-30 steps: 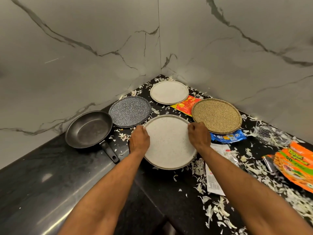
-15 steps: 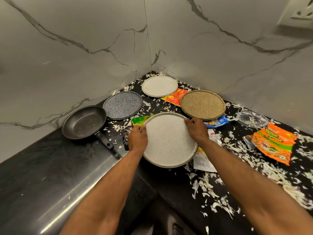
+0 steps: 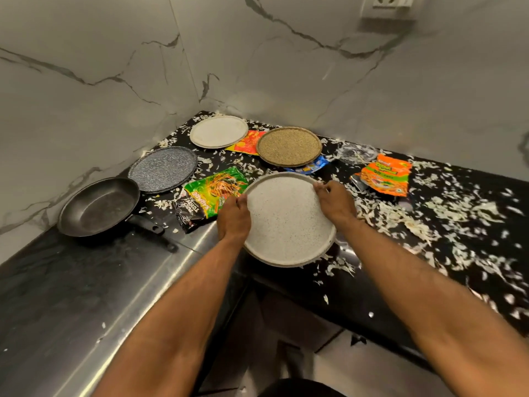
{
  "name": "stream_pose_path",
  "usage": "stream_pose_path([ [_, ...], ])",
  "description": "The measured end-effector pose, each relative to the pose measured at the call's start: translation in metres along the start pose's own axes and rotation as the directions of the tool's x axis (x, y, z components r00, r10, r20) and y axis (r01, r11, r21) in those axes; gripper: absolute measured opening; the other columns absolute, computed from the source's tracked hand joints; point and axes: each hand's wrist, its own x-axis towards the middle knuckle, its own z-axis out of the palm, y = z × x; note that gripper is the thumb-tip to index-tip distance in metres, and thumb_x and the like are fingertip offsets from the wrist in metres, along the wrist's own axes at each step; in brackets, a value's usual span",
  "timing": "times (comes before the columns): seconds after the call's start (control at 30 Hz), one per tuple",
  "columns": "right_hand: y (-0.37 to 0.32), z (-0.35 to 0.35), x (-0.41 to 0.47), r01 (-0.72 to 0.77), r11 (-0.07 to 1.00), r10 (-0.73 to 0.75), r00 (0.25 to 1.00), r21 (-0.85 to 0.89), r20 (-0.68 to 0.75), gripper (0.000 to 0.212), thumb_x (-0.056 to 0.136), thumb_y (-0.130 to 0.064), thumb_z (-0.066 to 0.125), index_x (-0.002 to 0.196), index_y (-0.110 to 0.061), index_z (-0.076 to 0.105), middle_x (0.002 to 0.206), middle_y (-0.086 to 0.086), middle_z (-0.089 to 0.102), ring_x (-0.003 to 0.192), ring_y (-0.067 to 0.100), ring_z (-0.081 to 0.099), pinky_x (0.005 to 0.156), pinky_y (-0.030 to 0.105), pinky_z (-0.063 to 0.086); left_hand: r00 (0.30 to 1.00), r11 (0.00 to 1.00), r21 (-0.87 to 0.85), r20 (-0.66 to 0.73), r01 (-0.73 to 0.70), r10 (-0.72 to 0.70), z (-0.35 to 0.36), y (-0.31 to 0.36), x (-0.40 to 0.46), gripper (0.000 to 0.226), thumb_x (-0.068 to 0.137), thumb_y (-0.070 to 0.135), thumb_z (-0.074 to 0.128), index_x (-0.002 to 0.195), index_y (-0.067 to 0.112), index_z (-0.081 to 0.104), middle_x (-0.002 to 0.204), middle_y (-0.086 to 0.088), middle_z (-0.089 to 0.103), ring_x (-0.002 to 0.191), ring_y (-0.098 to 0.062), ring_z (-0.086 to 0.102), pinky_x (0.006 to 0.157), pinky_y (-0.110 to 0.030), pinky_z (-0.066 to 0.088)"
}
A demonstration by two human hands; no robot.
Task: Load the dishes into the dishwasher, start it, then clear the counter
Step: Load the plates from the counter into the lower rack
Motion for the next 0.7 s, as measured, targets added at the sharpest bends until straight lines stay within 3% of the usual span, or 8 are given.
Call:
stream_pose_path([
  [0.1, 0.024, -0.017, -0.032, -0.057, 0.998, 0.055, 0.996, -0.026, -0.069, 0.041, 0.100, -0.047, 0.044, 0.111, -0.011, 0.060, 0.105, 0.008, 0.062, 0.086, 0.023, 0.050, 0.069, 0.030, 0.031, 0.997, 0.999, -0.022, 0.070, -0.035, 0.037, 0.011, 0.001, -0.024, 0.036, 0.103, 0.037, 0.040, 0.091, 0.007, 0.056, 0.100, -0.018, 0.063, 0.094, -0.033, 0.058, 0.079, -0.038, 0.043],
  [0.17, 0.043, -0.027, -0.054, -0.093, 0.996, 0.094, 0.991, 0.010, -0.100, 0.041, 0.101, -0.046, 0.044, 0.118, -0.012, 0.060, 0.109, 0.008, 0.064, 0.094, 0.026, 0.056, 0.072, 0.029, 0.033, 0.990, 0.998, -0.023, 0.122, -0.065, 0.068, 0.015, 0.006, -0.044, 0.037, 0.103, 0.034, 0.039, 0.099, 0.004, 0.058, 0.105, -0.019, 0.063, 0.100, -0.033, 0.058, 0.079, -0.035, 0.040],
  [0.27, 0.067, -0.046, -0.083, -0.132, 0.991, 0.134, 0.981, 0.019, -0.138, 0.037, 0.101, -0.047, 0.043, 0.095, -0.014, 0.059, 0.085, 0.001, 0.056, 0.084, 0.024, 0.053, 0.064, 0.031, 0.030, 0.979, 0.994, -0.005, 0.176, -0.106, 0.105, 0.021, 0.016, -0.072, 0.034, 0.104, 0.033, 0.038, 0.098, 0.005, 0.056, 0.107, -0.018, 0.063, 0.101, -0.034, 0.058, 0.073, -0.033, 0.035],
  [0.37, 0.091, -0.066, -0.109, -0.168, 0.985, 0.171, 0.971, 0.030, -0.167, 0.040, 0.100, -0.048, 0.043, 0.070, -0.022, 0.041, 0.071, -0.003, 0.047, 0.078, 0.025, 0.051, 0.061, 0.034, 0.030, 0.965, 0.990, -0.025, 0.220, -0.139, 0.141, 0.029, 0.021, -0.102, 0.036, 0.103, 0.036, 0.038, 0.099, 0.007, 0.059, 0.106, -0.018, 0.064, 0.100, -0.035, 0.059, 0.074, -0.034, 0.038],
  [0.7, 0.179, -0.131, -0.189, -0.230, 0.972, 0.235, 0.945, 0.052, -0.229, 0.037, 0.099, -0.049, 0.043, 0.086, -0.016, 0.049, 0.088, 0.005, 0.056, 0.084, 0.026, 0.054, 0.068, 0.035, 0.037, 0.936, 0.980, -0.025, 0.292, -0.196, 0.195, 0.064, 0.048, -0.218, 0.037, 0.102, 0.039, 0.039, 0.101, 0.008, 0.060, 0.105, -0.014, 0.065, 0.097, -0.031, 0.059, 0.076, -0.034, 0.040],
])
